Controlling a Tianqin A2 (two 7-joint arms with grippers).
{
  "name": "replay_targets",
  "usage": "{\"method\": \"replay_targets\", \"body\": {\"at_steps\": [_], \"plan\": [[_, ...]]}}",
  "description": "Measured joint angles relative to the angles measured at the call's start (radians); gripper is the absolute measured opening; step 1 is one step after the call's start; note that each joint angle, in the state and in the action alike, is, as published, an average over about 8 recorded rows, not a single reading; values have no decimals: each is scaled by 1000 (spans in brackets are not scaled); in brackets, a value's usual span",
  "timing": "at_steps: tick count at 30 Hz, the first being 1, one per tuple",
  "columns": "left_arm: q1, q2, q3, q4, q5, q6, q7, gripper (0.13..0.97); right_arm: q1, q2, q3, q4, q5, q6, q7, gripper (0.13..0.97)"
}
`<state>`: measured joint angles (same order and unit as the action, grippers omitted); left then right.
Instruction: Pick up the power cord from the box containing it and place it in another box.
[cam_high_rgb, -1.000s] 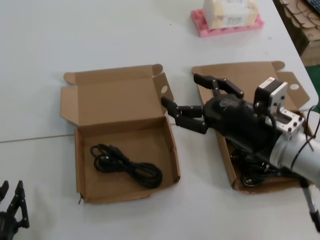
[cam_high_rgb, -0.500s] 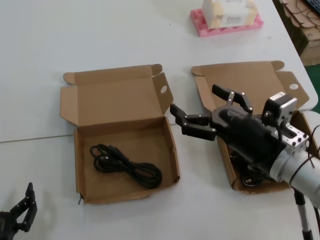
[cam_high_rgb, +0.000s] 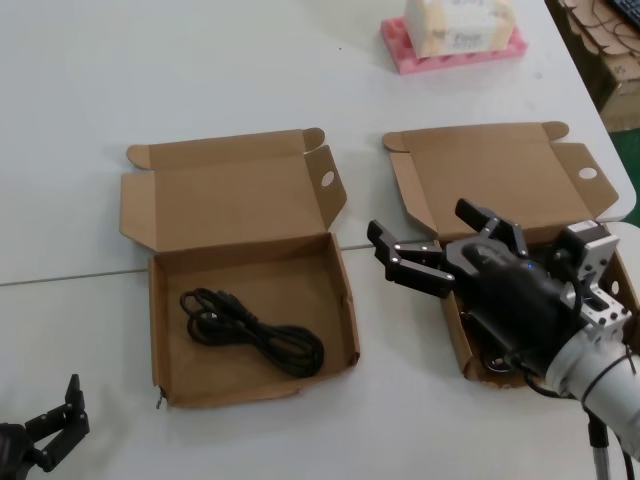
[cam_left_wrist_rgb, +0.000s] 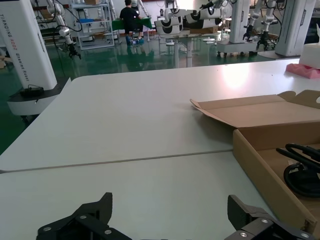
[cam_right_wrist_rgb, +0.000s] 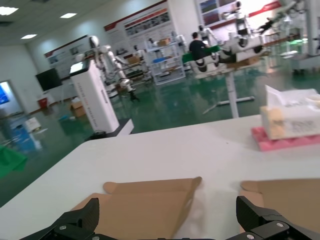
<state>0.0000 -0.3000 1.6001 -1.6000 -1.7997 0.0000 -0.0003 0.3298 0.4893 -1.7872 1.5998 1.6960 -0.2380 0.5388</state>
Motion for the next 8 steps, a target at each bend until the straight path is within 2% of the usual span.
{"method": "replay_targets", "body": {"at_steps": [6, 8], "plan": [[0, 0, 0, 0, 0, 0, 0, 827, -42, -24, 24, 0, 14, 31, 0, 965], [0, 0, 0, 0, 0, 0, 1, 827, -50, -29, 29, 0, 16, 37, 0, 965]]}}
